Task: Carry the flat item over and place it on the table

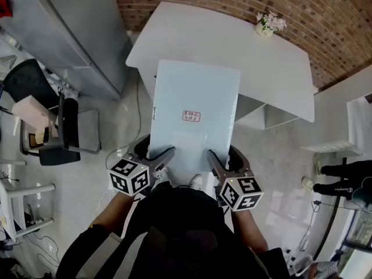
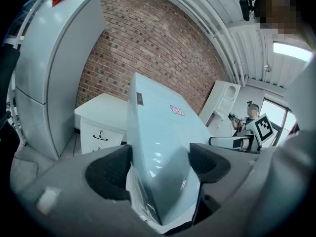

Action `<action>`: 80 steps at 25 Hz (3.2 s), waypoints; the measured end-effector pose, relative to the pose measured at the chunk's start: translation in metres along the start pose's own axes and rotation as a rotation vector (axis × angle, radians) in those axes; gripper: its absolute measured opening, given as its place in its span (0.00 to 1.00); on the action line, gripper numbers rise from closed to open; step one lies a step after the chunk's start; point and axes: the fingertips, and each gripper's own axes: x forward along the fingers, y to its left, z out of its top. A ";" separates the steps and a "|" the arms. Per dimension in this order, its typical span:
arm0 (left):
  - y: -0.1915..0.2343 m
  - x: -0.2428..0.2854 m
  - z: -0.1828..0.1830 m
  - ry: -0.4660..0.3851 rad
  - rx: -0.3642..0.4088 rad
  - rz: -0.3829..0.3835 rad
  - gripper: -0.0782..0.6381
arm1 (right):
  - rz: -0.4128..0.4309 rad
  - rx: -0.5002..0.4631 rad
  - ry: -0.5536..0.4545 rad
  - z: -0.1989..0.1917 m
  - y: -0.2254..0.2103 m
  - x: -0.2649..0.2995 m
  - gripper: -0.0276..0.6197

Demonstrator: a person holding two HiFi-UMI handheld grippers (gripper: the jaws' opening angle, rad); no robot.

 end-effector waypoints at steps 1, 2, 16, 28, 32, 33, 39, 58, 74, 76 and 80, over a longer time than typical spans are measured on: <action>0.001 0.000 0.001 0.000 0.001 0.001 0.65 | 0.000 -0.001 0.001 0.001 0.001 0.001 0.49; 0.002 -0.001 0.001 0.000 0.001 0.002 0.65 | 0.001 -0.001 0.001 0.001 0.001 0.001 0.49; 0.021 -0.005 0.016 -0.022 0.001 -0.031 0.65 | -0.022 -0.015 -0.032 0.016 0.018 0.015 0.49; 0.044 -0.011 0.044 -0.059 0.021 -0.081 0.65 | -0.060 -0.011 -0.087 0.036 0.038 0.030 0.50; 0.054 -0.017 0.049 -0.065 0.029 -0.084 0.65 | -0.063 -0.005 -0.091 0.038 0.048 0.038 0.50; 0.056 -0.018 0.050 -0.066 0.031 -0.083 0.65 | -0.064 -0.004 -0.090 0.038 0.050 0.040 0.50; 0.072 -0.026 0.055 -0.067 0.031 -0.074 0.65 | -0.057 -0.002 -0.077 0.040 0.063 0.054 0.50; 0.105 0.036 0.092 -0.037 0.025 0.007 0.65 | 0.015 0.027 -0.042 0.075 0.014 0.124 0.50; 0.110 0.114 0.133 -0.041 0.011 0.092 0.65 | 0.097 0.024 -0.032 0.123 -0.057 0.174 0.50; 0.109 0.122 0.136 -0.047 0.007 0.102 0.65 | 0.106 0.019 -0.032 0.128 -0.066 0.179 0.50; 0.107 0.135 0.141 -0.061 -0.004 0.122 0.65 | 0.123 0.009 -0.035 0.138 -0.079 0.186 0.50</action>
